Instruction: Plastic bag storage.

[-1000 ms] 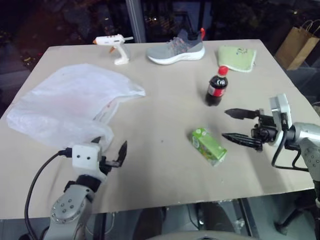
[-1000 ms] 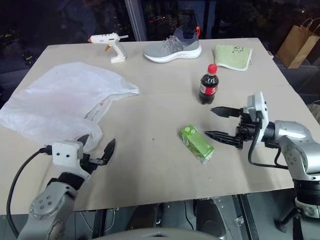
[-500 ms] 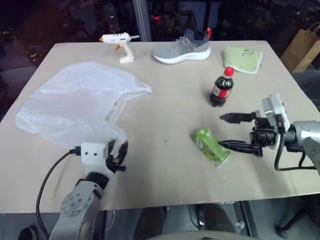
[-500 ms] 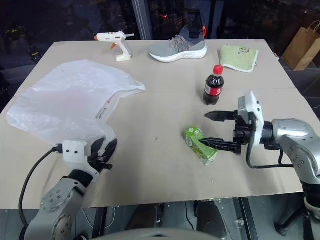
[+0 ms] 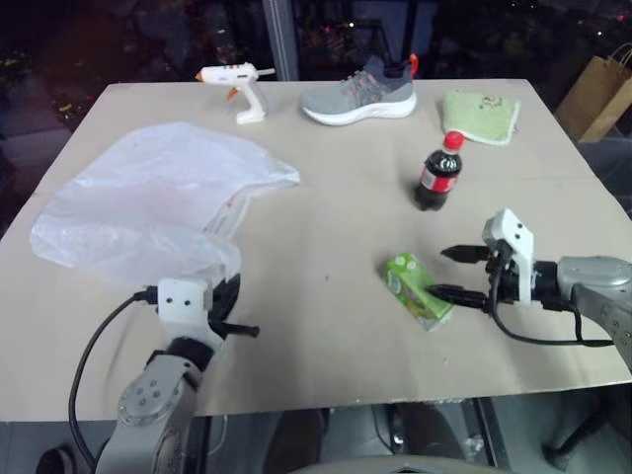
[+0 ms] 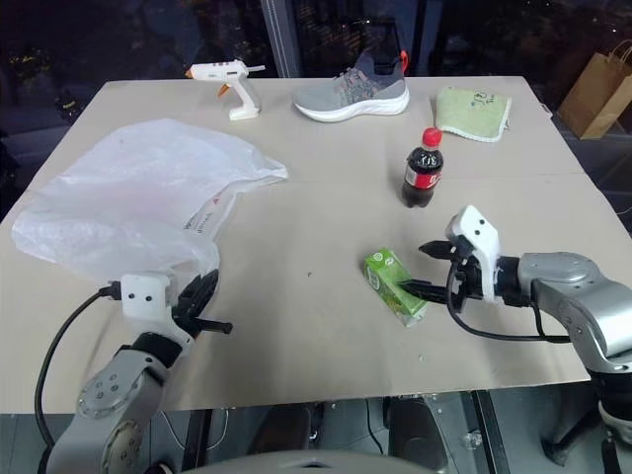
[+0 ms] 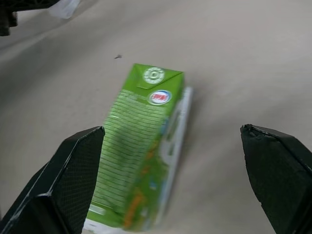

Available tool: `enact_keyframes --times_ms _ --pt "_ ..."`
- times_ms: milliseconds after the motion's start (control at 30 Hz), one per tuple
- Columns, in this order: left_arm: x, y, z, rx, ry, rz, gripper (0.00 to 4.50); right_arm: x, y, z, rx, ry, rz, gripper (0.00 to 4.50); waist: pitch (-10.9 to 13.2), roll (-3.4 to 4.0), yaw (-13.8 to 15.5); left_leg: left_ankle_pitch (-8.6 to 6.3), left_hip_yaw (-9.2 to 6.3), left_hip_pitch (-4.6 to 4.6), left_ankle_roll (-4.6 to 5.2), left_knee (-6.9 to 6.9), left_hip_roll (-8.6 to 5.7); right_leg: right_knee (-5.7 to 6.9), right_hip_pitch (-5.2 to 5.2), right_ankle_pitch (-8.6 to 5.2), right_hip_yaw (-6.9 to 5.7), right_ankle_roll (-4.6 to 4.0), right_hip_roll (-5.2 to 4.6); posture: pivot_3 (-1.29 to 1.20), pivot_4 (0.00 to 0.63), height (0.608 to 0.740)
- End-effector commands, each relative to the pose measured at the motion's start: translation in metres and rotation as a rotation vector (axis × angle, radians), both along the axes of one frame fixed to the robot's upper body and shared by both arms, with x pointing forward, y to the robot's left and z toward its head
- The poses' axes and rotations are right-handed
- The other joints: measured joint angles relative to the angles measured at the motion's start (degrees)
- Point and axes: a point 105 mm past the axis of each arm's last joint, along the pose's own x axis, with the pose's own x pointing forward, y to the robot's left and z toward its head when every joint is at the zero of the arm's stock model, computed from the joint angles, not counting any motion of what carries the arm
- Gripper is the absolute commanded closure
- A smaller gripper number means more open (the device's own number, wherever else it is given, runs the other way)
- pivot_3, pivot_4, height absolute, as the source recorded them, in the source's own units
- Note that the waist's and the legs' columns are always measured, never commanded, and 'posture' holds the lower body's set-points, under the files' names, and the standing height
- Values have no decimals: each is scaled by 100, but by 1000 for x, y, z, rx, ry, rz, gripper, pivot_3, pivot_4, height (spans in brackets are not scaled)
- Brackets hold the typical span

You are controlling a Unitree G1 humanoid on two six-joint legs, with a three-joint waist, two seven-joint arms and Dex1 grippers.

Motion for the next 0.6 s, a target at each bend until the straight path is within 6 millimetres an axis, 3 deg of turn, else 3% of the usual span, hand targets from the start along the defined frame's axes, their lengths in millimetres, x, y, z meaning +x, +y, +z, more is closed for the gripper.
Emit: enact_keyframes --times_ms 33,400,567,600 --pt "-1 -1 11 35 -46 -9 4457 -5 3 2 -40 -3 -12 0 0 -1 0 0 -1 -2 0 0 0 -1 -2 0 -1 0 0 0 150 740" --pt "5 -5 11 46 -44 -55 4457 -11 11 -27 -257 1 -102 0 -10 -11 -1 0 -4 -12 0 0 0 -3 -10 0 -6 0 -1 0 150 740" --pt "10 -8 14 56 -54 -76 4457 -13 16 -30 -244 1 -106 0 -10 -12 1 0 -5 -13 0 1 -1 -4 -10 1 -7 0 -2 0 150 740" --pt "12 -9 16 60 -62 -84 4492 -11 17 -28 -233 -12 -114 246 -10 -12 1 0 -7 -13 0 1 -1 -4 -10 1 -8 0 -1 0 150 740"
